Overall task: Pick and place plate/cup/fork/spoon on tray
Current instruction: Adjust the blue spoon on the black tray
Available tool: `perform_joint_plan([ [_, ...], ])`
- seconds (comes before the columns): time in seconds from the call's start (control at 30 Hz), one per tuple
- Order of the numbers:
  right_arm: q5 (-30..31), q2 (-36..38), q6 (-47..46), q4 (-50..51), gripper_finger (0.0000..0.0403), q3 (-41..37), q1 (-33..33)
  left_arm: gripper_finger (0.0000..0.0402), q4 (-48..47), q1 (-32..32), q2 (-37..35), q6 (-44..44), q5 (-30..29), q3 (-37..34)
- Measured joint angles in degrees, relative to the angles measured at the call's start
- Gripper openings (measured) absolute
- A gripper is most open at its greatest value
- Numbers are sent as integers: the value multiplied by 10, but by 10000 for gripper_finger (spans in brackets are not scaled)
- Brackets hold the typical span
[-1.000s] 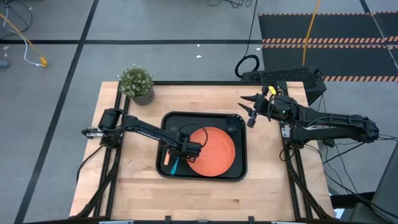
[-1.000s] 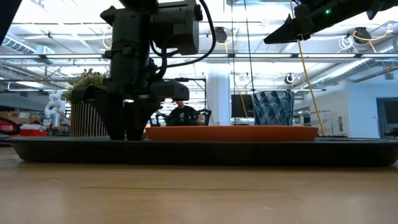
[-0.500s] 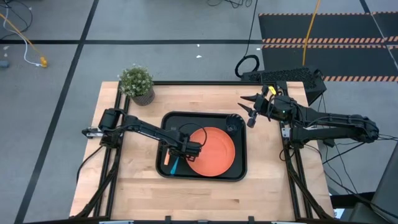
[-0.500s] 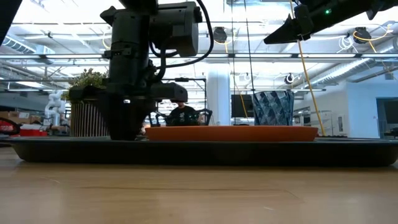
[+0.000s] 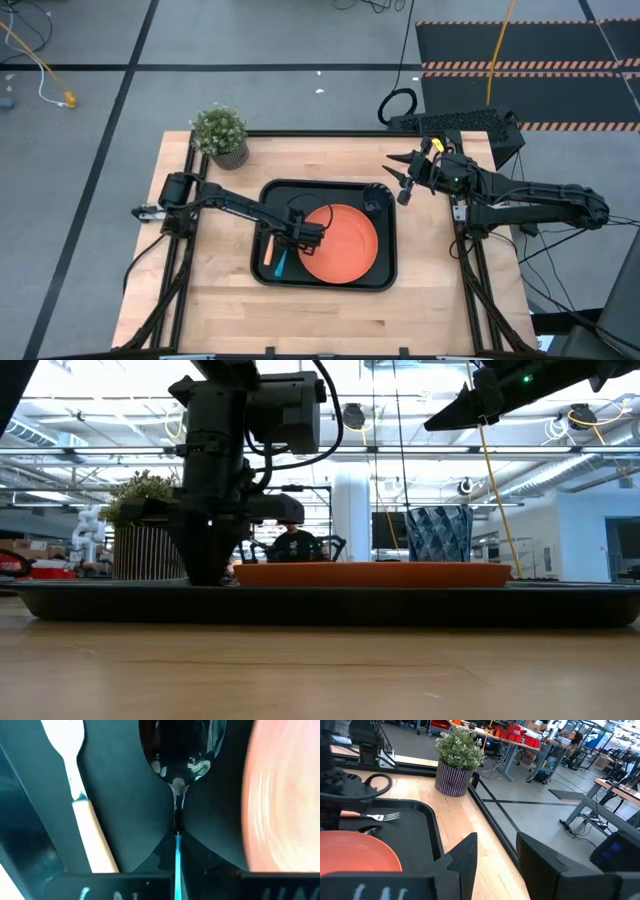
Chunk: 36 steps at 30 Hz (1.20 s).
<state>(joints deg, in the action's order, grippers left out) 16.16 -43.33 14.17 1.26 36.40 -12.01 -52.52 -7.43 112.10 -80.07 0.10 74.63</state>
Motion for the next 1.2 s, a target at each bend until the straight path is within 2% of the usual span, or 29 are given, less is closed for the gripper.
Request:
perform_joint_plan([
  [0.27, 0, 0, 0, -1, 130, 0, 0, 23, 0, 29, -1, 9, -9, 0],
  [0.43, 0, 0, 0, -1, 130, 0, 0, 8, 0, 47, -1, 10, -26, 0],
  [0.57, 0, 0, 1, -1, 130, 0, 0, 13, 0, 55, -1, 14, -23, 0],
  [0.73, 0, 0, 3, -1, 130, 0, 0, 32, 0, 56, -1, 6, -23, 0],
  [1.2, 0, 0, 1, -1, 130, 0, 0, 37, 1, 40, -1, -28, -32, 0],
])
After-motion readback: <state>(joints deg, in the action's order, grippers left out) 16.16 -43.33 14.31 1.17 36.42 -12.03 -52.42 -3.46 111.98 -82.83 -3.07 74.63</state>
